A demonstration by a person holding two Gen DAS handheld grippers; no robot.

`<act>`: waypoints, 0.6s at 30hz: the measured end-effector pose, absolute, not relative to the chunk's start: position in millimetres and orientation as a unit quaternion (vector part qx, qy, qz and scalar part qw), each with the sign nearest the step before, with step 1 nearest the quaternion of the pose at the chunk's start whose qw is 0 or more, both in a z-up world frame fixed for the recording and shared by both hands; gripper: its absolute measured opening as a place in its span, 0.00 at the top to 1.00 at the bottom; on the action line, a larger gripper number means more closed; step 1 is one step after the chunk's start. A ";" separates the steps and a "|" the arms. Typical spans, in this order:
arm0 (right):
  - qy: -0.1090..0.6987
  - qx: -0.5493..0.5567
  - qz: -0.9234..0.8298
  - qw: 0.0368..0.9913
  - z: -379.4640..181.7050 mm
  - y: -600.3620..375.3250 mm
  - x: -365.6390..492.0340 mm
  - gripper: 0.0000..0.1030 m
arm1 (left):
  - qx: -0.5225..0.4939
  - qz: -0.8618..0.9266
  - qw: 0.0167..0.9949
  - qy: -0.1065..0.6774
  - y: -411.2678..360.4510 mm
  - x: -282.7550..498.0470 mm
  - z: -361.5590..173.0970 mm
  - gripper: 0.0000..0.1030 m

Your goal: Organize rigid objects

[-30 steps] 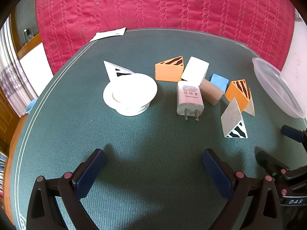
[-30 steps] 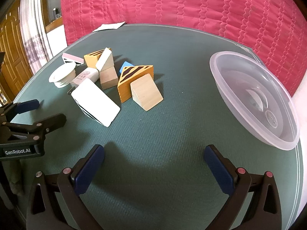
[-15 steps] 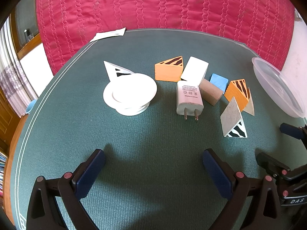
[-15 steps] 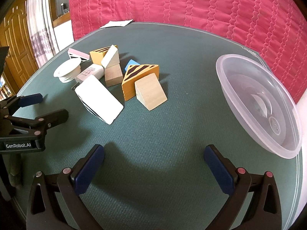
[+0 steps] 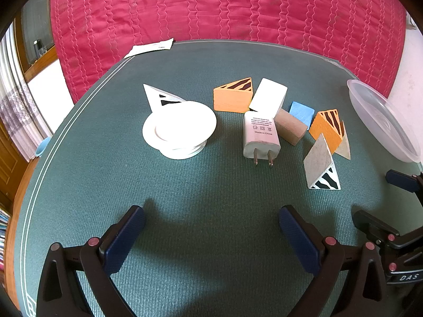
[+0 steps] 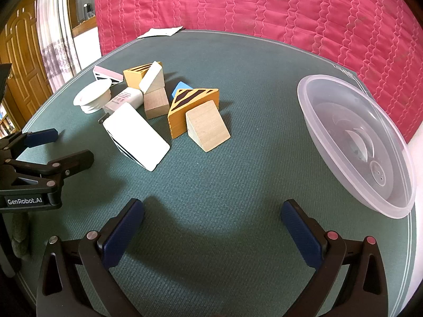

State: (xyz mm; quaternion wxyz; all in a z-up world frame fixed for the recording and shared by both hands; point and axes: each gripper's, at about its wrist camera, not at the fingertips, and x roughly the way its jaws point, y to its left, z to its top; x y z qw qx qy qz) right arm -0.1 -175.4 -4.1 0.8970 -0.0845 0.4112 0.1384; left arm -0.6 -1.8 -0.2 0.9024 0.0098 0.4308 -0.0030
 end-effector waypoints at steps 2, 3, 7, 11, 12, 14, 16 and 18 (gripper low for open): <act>0.411 -0.084 0.138 0.897 -4.2 -175.2 -0.3 0.00 | 0.010 -0.003 0.902 0.431 -1.4 -0.2 0.0 0.00; 0.411 -0.085 0.138 0.897 -4.1 -175.3 -0.2 0.00 | 0.011 -0.003 0.902 0.431 -1.7 0.2 -0.1 0.00; 0.411 -0.084 0.139 0.897 -3.6 -175.0 -0.1 0.00 | 0.009 -0.005 0.902 0.431 -0.2 1.2 0.4 0.00; 0.411 -0.085 0.139 0.897 -3.4 -174.8 -0.1 0.00 | 0.009 -0.007 0.902 0.431 2.2 1.1 0.7 0.00; 0.412 -0.085 0.138 0.897 -3.3 -174.5 -0.1 0.00 | 0.009 -0.009 0.902 0.432 2.9 1.1 0.9 0.00; 0.412 -0.084 0.137 0.897 -3.6 -174.9 -0.2 0.00 | 0.012 -0.012 0.901 0.432 3.0 0.9 0.5 0.00; 0.413 -0.085 0.136 0.896 -3.4 -175.3 0.1 0.00 | 0.014 -0.017 0.900 0.435 3.8 0.2 0.6 0.00; 0.413 -0.085 0.136 0.896 -2.8 -175.5 0.4 0.00 | 0.015 -0.020 0.898 0.438 6.3 0.6 0.7 0.00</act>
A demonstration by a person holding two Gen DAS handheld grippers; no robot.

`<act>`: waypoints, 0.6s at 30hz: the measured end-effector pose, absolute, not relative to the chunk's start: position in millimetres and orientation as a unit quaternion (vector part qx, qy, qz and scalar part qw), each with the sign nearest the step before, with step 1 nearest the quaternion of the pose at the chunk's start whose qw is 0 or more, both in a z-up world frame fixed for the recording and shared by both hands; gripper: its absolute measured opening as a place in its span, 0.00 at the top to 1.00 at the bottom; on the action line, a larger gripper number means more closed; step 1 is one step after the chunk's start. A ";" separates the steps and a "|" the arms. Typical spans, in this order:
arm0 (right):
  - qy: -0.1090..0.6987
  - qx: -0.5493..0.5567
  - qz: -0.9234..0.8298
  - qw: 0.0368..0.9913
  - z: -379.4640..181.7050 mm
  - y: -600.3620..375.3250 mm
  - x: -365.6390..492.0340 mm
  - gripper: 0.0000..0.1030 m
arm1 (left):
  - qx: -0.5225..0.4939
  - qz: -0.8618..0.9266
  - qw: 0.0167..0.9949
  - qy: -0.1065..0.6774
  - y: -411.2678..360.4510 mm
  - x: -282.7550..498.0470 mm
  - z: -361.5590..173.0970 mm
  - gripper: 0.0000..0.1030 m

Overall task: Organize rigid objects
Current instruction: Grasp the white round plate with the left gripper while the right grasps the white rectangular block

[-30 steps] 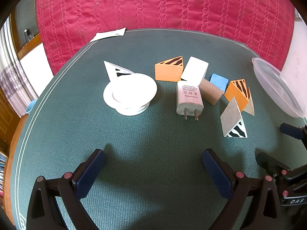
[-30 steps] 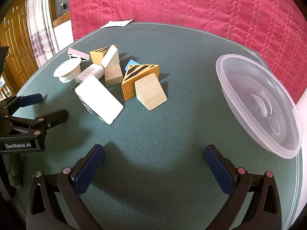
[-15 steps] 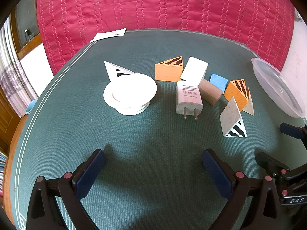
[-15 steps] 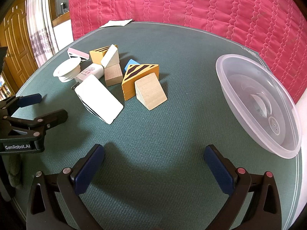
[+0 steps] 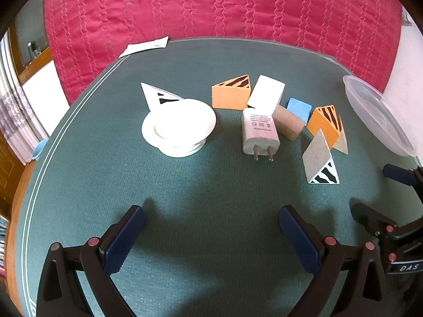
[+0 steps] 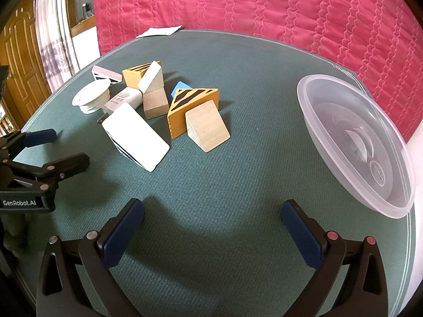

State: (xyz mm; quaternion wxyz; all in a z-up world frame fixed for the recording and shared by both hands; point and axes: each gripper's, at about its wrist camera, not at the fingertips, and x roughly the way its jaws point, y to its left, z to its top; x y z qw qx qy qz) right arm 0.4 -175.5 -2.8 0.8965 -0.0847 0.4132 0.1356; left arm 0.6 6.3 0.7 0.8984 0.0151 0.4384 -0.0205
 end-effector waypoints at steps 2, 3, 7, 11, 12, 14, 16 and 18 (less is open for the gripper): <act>0.413 -0.085 0.136 0.897 -2.7 -175.4 0.4 0.00 | 0.015 -0.020 0.897 0.441 8.8 1.2 0.8 0.00; 0.413 -0.085 0.136 0.897 -2.5 -175.3 0.4 0.00 | 0.014 -0.017 0.897 0.442 11.3 1.8 1.1 0.00; 0.413 -0.085 0.136 0.897 -2.4 -175.4 0.2 0.00 | 0.002 -0.004 0.898 0.440 23.6 7.9 2.5 0.00; 0.413 -0.085 0.135 0.897 -2.2 -175.2 0.2 0.00 | -0.010 0.006 0.898 0.440 33.8 17.0 4.3 0.00; 0.413 -0.085 0.135 0.896 -2.2 -174.8 0.3 0.00 | -0.013 0.009 0.898 0.440 35.8 20.4 5.9 0.00; 0.413 -0.085 0.136 0.896 -2.1 -175.3 0.1 0.00 | -0.015 0.013 0.898 0.439 37.9 25.1 8.7 0.00; 0.413 -0.085 0.136 0.896 -1.8 -174.6 -0.1 0.00 | -0.016 0.016 0.900 0.435 36.4 31.3 13.2 0.00; 0.412 -0.084 0.137 0.897 -1.2 -174.0 -0.7 0.00 | -0.015 0.021 0.902 0.431 34.8 39.0 17.0 0.00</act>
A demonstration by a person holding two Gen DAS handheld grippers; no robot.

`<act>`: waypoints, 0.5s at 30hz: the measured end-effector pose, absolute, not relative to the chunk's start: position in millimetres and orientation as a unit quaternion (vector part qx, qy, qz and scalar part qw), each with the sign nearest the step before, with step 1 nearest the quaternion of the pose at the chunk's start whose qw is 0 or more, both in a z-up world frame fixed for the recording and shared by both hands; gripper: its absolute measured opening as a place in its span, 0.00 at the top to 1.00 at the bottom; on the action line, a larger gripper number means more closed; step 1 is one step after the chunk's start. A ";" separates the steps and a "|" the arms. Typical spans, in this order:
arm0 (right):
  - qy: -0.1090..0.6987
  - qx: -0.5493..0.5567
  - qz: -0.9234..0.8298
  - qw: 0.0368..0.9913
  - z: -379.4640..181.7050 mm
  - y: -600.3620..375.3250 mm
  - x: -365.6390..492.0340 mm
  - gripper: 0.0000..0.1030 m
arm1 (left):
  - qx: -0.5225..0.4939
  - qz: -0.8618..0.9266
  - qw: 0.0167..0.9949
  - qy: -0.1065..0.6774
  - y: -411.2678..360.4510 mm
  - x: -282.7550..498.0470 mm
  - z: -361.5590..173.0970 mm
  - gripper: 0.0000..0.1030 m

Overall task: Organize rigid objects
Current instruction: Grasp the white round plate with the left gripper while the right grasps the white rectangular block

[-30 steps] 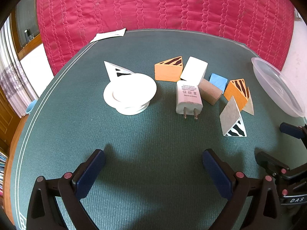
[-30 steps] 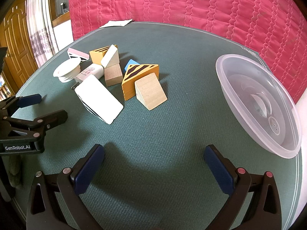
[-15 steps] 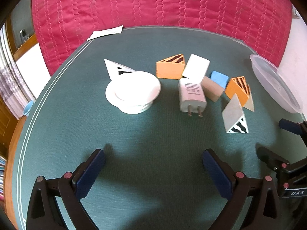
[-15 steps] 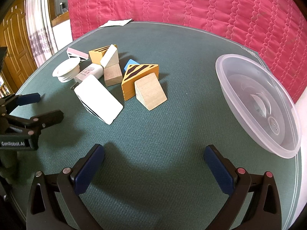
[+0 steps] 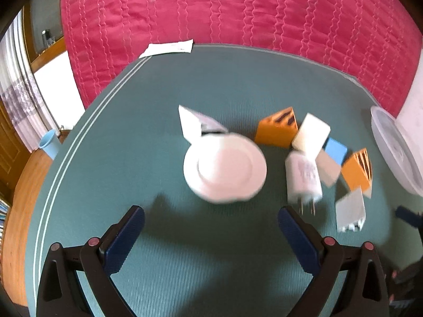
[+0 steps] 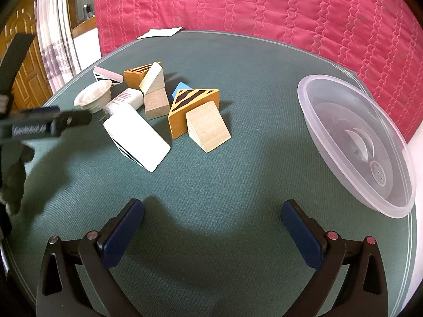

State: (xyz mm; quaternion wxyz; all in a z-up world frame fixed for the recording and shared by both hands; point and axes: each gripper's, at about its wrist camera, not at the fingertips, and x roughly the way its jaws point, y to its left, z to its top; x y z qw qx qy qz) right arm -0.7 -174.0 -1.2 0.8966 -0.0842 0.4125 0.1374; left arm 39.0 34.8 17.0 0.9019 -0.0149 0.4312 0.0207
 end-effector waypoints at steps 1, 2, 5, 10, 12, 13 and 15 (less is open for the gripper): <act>0.412 -0.084 0.138 0.897 -0.9 -174.2 -1.0 0.00 | -0.013 0.025 0.902 0.430 33.6 44.1 18.3 0.00; 0.412 -0.084 0.140 0.897 -0.7 -174.2 -1.4 0.00 | -0.010 0.028 0.903 0.429 32.4 48.9 19.0 0.00; 0.409 -0.080 0.150 0.896 -0.1 -174.5 -2.5 0.00 | -0.005 0.038 0.904 0.426 30.8 58.9 18.8 0.00; 0.403 -0.071 0.192 0.892 1.9 -174.3 -7.1 0.00 | -0.011 0.043 0.906 0.420 31.8 68.8 15.4 0.00; 0.401 -0.066 0.201 0.891 2.6 -174.6 -8.3 0.00 | -0.012 0.044 0.907 0.418 32.0 71.1 14.4 0.01; 0.400 -0.063 0.205 0.891 3.1 -175.2 -8.5 0.01 | -0.015 0.042 0.908 0.418 33.1 72.7 14.4 0.02; 0.397 -0.058 0.211 0.892 4.3 -175.4 -8.5 0.05 | -0.024 0.033 0.907 0.419 35.0 74.1 13.1 0.07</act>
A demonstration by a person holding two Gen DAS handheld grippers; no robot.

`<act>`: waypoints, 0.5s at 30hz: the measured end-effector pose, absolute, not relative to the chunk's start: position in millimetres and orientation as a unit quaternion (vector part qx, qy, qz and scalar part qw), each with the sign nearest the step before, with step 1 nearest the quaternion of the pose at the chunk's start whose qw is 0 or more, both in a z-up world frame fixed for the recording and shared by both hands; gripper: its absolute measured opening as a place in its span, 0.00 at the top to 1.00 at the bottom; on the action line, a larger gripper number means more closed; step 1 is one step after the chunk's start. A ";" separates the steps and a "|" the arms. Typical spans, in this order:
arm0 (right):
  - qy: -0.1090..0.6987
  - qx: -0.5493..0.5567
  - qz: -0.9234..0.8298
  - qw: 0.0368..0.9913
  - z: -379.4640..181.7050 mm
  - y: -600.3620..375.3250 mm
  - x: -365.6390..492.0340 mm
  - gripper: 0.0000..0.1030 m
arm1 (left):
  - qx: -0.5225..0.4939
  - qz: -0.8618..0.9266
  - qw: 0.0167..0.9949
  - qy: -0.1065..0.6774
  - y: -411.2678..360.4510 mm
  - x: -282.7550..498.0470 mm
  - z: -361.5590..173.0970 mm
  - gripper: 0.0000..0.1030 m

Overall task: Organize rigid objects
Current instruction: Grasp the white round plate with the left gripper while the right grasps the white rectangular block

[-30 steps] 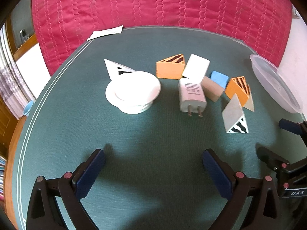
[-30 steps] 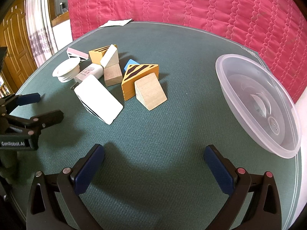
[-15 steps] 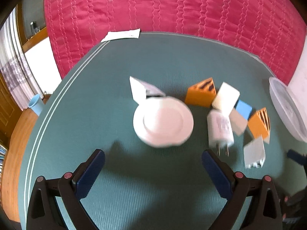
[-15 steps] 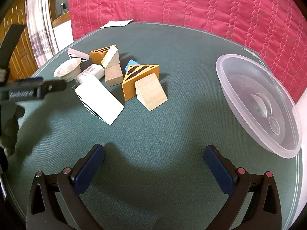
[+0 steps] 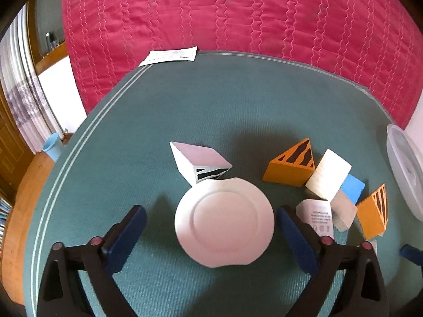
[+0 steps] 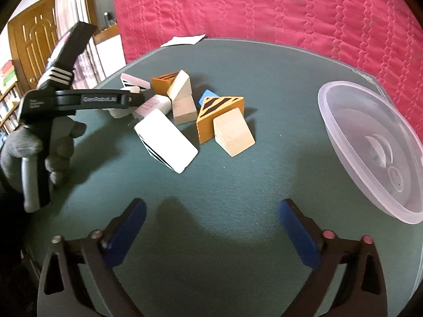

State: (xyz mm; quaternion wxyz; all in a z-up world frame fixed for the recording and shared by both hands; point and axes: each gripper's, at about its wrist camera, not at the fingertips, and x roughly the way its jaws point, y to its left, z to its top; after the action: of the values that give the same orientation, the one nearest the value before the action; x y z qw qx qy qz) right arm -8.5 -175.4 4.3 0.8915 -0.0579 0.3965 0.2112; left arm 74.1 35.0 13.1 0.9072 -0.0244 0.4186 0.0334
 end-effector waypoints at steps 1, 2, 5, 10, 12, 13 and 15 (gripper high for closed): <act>0.396 -0.056 0.215 0.891 4.8 -175.0 -8.4 0.08 | -0.030 0.029 0.906 0.421 35.5 75.8 12.9 0.14; 0.394 -0.056 0.218 0.891 5.5 -174.1 -8.4 0.12 | -0.035 0.025 0.905 0.424 36.7 76.4 11.7 0.18; 0.394 -0.055 0.228 0.889 7.4 -170.2 -7.3 0.23 | -0.042 0.016 0.908 0.417 38.1 74.6 14.4 0.33; 0.383 -0.059 0.255 0.886 16.5 -152.0 1.6 0.29 | -0.061 -0.005 0.911 0.407 40.9 67.3 19.2 0.33; 0.378 -0.060 0.270 0.884 20.2 -144.2 6.5 0.31 | -0.063 -0.007 0.914 0.401 41.2 65.3 22.2 0.33; 0.376 -0.061 0.277 0.882 21.4 -140.1 8.7 0.32 | -0.063 -0.007 0.916 0.397 41.0 63.4 23.9 0.33; 0.372 -0.068 0.285 0.881 22.1 -133.0 13.8 0.33 | -0.063 -0.008 0.918 0.391 40.6 61.9 26.5 0.33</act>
State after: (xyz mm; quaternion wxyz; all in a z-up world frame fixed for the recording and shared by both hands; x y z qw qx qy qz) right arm 13.8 -133.0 22.1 0.8808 -0.0676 0.3720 0.2848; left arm 61.9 40.6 26.5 0.9184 -0.0627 0.3906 -0.0080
